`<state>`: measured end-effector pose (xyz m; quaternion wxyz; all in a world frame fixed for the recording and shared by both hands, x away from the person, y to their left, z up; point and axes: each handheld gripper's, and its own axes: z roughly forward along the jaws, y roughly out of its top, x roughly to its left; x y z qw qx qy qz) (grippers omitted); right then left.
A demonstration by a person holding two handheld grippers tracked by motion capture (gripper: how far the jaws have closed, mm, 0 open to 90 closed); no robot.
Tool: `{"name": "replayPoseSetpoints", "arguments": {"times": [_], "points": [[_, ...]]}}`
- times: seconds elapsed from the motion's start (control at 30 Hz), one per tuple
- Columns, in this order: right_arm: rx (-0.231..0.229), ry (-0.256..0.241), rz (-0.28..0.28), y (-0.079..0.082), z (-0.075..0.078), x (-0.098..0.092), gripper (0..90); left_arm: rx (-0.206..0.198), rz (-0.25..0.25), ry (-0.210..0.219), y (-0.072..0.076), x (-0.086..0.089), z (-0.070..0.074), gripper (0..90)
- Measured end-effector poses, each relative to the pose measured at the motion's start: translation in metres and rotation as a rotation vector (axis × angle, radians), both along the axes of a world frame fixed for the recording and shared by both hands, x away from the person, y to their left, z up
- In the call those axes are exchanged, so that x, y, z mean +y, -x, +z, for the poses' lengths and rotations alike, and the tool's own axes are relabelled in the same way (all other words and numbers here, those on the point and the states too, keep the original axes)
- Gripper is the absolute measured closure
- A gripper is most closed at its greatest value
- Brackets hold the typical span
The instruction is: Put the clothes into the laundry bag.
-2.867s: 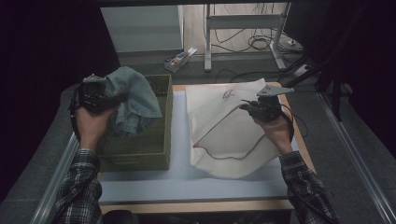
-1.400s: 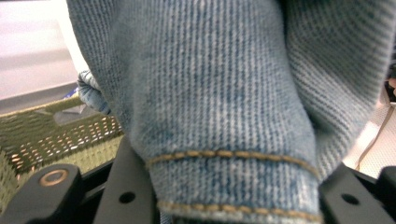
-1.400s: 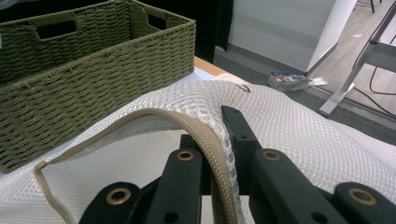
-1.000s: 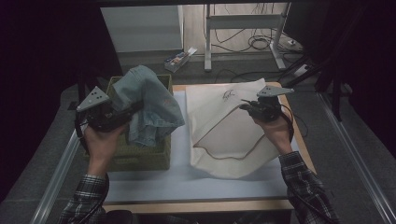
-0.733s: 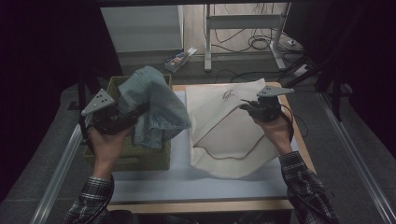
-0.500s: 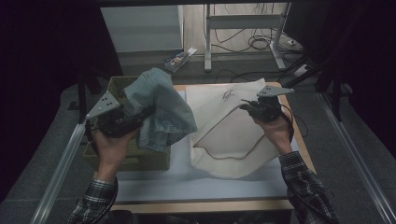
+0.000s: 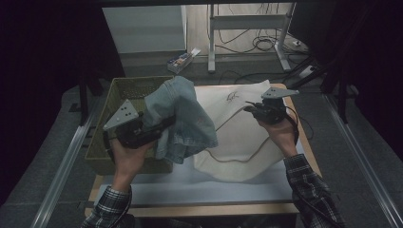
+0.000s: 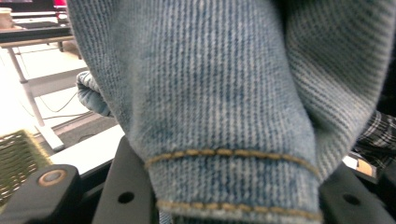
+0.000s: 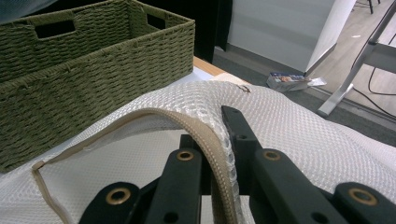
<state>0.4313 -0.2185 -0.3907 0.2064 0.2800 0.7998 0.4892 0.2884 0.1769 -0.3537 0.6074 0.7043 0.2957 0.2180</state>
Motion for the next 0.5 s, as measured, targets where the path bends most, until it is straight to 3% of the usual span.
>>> {"name": "replayPoseSetpoints", "arguments": {"times": [0.5], "points": [[0.002, -0.003, -0.006, 0.000, 0.000, 0.000, 84.5, 0.004, -0.085, 0.017, 0.005, -0.026, -0.010, 59.4]]}}
